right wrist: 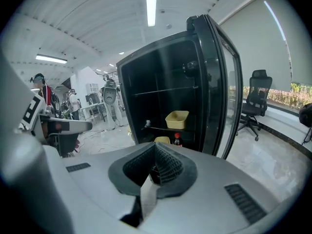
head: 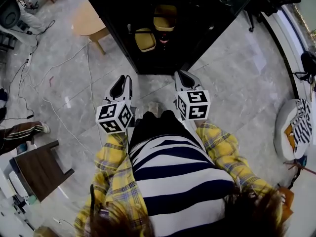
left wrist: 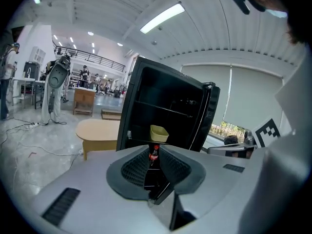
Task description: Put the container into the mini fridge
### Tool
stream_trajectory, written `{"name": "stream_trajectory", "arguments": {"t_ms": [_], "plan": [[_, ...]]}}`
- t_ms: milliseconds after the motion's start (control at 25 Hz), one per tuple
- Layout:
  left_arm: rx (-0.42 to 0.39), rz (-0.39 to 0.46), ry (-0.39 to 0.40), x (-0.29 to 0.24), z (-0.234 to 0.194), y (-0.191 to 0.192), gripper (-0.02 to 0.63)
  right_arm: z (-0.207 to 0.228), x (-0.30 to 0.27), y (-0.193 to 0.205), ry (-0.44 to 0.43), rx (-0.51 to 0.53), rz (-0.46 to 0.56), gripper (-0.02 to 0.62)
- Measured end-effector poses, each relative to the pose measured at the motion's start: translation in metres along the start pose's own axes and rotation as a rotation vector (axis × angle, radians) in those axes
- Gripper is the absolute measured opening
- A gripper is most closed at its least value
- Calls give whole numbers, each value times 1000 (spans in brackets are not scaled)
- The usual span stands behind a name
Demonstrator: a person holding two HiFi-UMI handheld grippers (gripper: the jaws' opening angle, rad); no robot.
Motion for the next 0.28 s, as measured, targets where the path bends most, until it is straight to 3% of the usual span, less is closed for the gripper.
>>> {"name": "stream_trajectory", "arguments": {"t_ms": [280], "plan": [[12,8,28,3,10,2,75,-5,10,4,0,6,11,28]]}}
Point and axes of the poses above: the fingertips, and each gripper's own axes: x backward along the fingers, z to its right, y out of its underside, the point moved 2 cm from there along x, backward along the fingers, and after that the axes turned 10 degrees about x, right-handed, at the moved point
